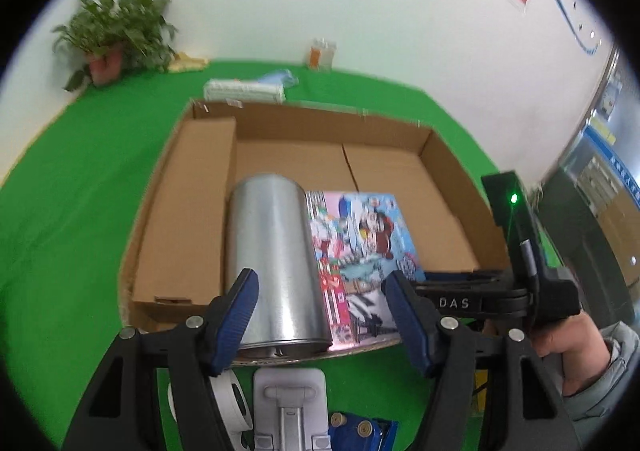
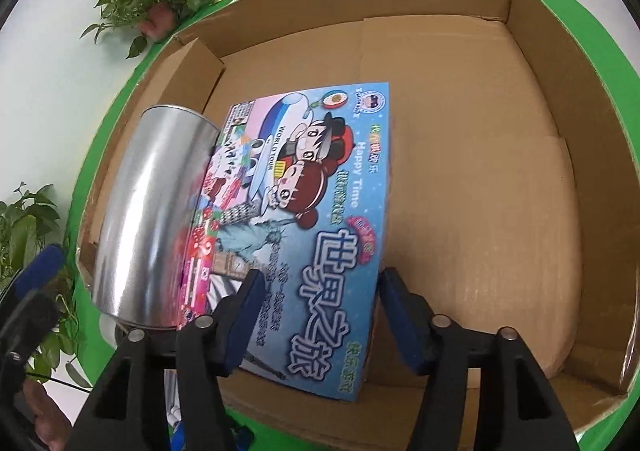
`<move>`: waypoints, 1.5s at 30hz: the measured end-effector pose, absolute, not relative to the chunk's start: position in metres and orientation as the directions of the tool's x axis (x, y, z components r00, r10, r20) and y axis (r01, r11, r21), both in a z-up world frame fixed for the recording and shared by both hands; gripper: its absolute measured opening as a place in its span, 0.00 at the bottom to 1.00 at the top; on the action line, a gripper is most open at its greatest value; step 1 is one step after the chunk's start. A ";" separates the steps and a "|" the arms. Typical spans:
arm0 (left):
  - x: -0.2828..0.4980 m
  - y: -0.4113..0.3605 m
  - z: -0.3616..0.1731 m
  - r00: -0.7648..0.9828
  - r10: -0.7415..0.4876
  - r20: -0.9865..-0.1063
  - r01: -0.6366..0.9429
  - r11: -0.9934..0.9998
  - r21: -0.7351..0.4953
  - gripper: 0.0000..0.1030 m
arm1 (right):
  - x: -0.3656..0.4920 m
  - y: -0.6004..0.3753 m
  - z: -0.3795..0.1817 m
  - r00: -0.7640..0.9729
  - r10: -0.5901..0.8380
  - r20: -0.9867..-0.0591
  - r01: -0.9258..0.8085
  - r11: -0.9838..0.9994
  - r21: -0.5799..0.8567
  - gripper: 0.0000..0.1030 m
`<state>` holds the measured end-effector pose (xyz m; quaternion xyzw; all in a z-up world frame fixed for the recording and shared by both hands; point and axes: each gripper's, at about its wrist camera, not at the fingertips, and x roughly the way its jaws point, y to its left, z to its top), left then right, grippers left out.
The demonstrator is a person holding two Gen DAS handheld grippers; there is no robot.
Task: Organize rigid objects
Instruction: 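Lower the board-game box into the cardboard box beside the can, open right gripper, then move the right gripper to the yellow-labelled jar, then close the right gripper around the yellow jar's body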
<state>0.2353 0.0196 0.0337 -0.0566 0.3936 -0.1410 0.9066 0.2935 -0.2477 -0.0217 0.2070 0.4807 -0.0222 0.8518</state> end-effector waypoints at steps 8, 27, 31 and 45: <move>0.169 0.027 0.076 0.845 -0.113 -0.522 0.160 0.986 0.046 0.85 | 0.184 -0.213 0.048 0.770 -0.164 -0.616 0.270 0.959 0.081 1.00; 0.124 0.016 -0.001 0.605 -0.306 -0.735 0.142 0.950 -0.279 0.82 | 0.061 -0.236 -0.031 0.656 -0.042 -0.754 0.399 0.867 0.299 0.89; 0.130 0.010 0.003 0.561 -0.392 -0.729 0.186 0.918 -0.350 0.82 | 0.076 -0.241 -0.057 0.625 0.018 -0.780 0.387 0.861 0.330 0.82; 0.153 -0.052 -0.053 0.120 -0.692 -0.712 0.253 0.714 -0.652 0.82 | 0.002 -0.177 -0.051 0.603 0.036 -0.797 0.158 0.974 0.164 0.85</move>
